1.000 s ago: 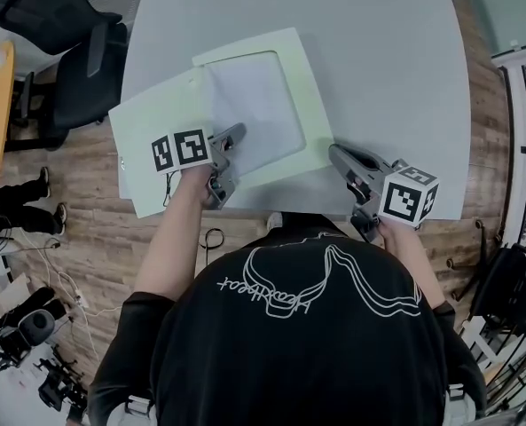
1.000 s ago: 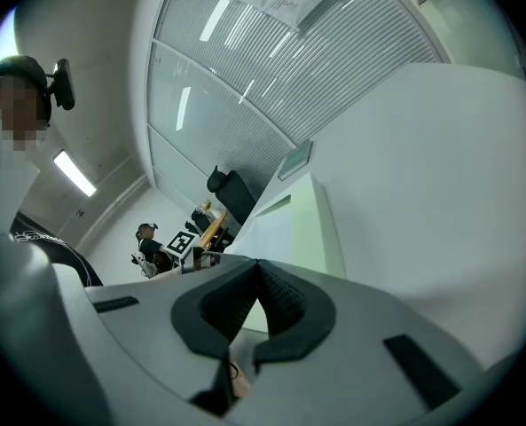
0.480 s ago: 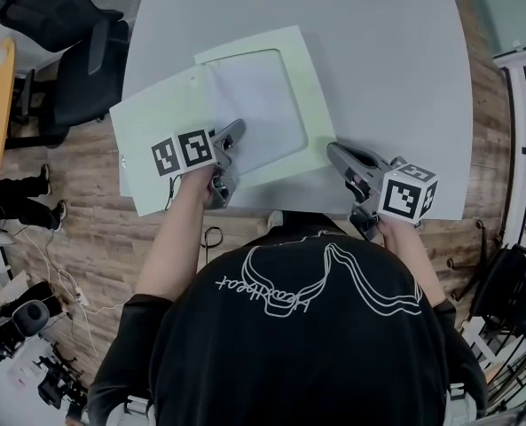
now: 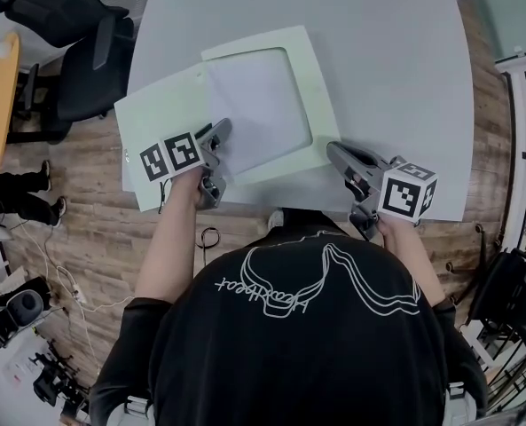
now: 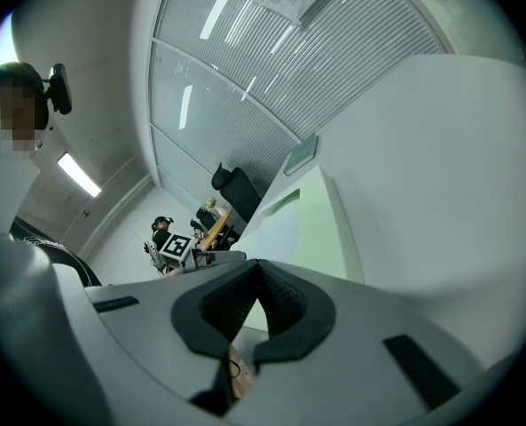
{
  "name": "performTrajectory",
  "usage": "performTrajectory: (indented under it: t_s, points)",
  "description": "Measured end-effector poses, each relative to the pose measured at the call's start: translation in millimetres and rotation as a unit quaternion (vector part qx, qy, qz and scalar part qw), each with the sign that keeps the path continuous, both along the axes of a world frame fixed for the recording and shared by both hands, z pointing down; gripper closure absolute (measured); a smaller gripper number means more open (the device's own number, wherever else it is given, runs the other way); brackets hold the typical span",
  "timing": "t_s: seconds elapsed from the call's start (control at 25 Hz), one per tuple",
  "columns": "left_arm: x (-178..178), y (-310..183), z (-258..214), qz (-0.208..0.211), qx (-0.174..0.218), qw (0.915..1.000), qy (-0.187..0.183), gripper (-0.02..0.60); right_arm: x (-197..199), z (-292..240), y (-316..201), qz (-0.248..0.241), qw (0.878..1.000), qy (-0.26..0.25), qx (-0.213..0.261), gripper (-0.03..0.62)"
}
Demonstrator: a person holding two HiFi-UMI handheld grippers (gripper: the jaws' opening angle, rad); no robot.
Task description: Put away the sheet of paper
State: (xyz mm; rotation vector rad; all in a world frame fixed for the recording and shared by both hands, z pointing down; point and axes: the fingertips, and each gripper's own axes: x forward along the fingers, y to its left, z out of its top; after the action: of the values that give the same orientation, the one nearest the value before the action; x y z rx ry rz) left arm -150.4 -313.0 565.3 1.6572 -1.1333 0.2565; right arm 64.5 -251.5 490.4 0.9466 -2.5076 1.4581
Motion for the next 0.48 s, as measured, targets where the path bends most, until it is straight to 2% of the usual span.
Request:
performTrajectory:
  t_s: [0.28, 0.48]
  points:
    - [-12, 8, -21, 0.012, 0.037, 0.9984, -0.042, 0.388, -7, -10, 8, -0.007, 1.000, -0.001, 0.010, 0.585]
    - [-10, 18, -45, 0.015, 0.062, 0.9976, -0.028, 0.389, -9, -22, 15, -0.013, 1.000, 0.002, 0.026, 0.585]
